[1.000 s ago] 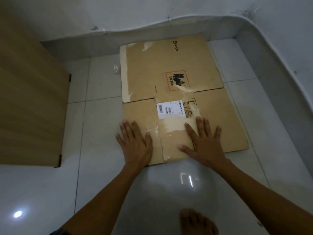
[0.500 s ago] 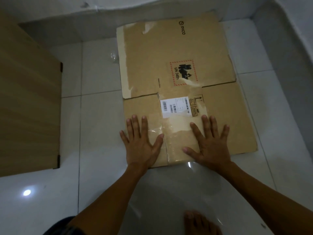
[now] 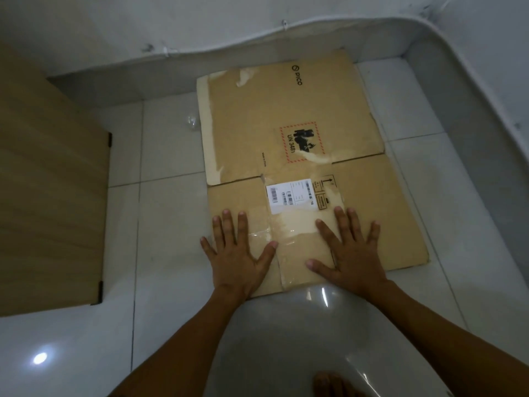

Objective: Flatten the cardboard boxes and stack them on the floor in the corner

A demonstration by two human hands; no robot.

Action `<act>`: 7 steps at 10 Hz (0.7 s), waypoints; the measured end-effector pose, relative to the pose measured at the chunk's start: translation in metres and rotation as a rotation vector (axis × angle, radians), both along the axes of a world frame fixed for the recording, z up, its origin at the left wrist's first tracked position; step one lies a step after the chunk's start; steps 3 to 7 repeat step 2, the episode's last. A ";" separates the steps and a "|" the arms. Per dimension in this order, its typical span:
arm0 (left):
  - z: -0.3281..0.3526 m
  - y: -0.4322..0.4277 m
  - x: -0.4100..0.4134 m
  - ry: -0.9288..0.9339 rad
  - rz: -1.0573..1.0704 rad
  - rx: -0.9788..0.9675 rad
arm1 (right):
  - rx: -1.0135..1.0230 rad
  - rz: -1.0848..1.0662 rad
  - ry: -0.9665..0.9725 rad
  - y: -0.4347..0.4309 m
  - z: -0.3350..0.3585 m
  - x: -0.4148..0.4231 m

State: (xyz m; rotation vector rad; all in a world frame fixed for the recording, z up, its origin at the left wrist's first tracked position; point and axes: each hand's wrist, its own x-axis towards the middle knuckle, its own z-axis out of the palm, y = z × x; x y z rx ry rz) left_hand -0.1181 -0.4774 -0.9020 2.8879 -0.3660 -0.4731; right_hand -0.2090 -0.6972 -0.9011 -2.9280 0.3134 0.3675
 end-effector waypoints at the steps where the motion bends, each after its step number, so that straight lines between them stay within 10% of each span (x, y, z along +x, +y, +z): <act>1: 0.026 -0.004 0.013 0.139 -0.028 0.075 | 0.091 -0.008 0.200 -0.009 0.029 0.018; 7: 0.080 -0.009 0.025 0.233 -0.066 0.077 | 0.136 0.049 0.365 -0.016 0.086 0.035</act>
